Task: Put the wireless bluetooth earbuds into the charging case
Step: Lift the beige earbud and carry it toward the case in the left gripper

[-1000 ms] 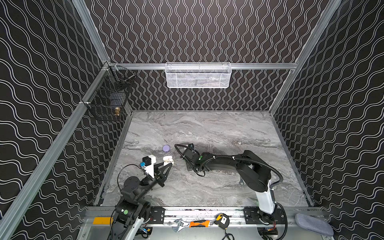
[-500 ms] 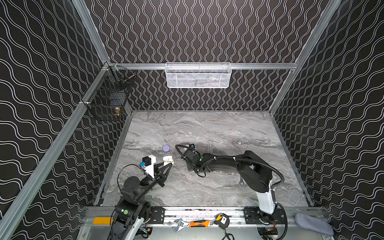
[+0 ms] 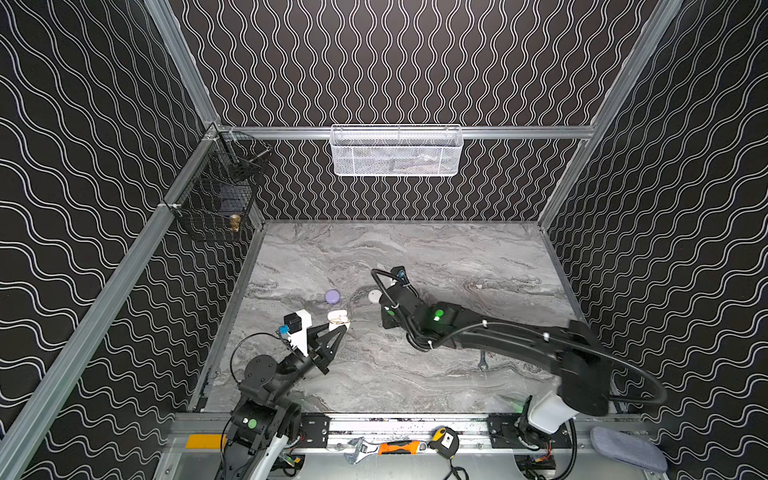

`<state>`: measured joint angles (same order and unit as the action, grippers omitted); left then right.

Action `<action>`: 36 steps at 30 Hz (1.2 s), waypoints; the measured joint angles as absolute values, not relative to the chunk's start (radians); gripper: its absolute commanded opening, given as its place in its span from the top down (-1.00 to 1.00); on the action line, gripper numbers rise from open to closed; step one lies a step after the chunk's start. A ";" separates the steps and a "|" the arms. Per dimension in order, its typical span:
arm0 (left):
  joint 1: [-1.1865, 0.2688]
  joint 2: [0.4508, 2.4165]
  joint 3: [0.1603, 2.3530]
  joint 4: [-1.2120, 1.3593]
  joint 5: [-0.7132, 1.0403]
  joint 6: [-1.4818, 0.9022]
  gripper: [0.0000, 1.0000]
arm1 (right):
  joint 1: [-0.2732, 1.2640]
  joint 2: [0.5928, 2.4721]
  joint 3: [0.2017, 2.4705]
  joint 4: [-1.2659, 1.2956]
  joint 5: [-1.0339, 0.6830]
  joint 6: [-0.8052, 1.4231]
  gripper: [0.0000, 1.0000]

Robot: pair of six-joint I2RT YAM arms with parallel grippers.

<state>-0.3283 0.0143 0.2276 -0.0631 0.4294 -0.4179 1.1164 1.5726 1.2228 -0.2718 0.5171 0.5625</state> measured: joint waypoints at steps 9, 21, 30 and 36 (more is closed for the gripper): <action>-0.328 0.014 0.222 0.022 0.477 -0.437 1.00 | 1.349 1.349 1.158 0.036 0.676 0.395 0.77; -0.328 0.014 0.210 0.237 0.612 -0.495 1.00 | 1.446 1.432 1.173 0.392 0.591 0.242 0.81; -0.328 0.013 0.223 0.289 0.639 -0.503 1.00 | 1.478 1.478 1.151 0.509 0.567 0.219 0.82; -0.328 0.013 0.231 0.295 0.639 -0.503 1.00 | 1.487 1.479 1.117 0.570 0.586 0.201 0.83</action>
<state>-0.3283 0.0128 0.2314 0.2951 0.6388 -0.5034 1.4872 1.4788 1.1168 0.5697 0.5861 0.2012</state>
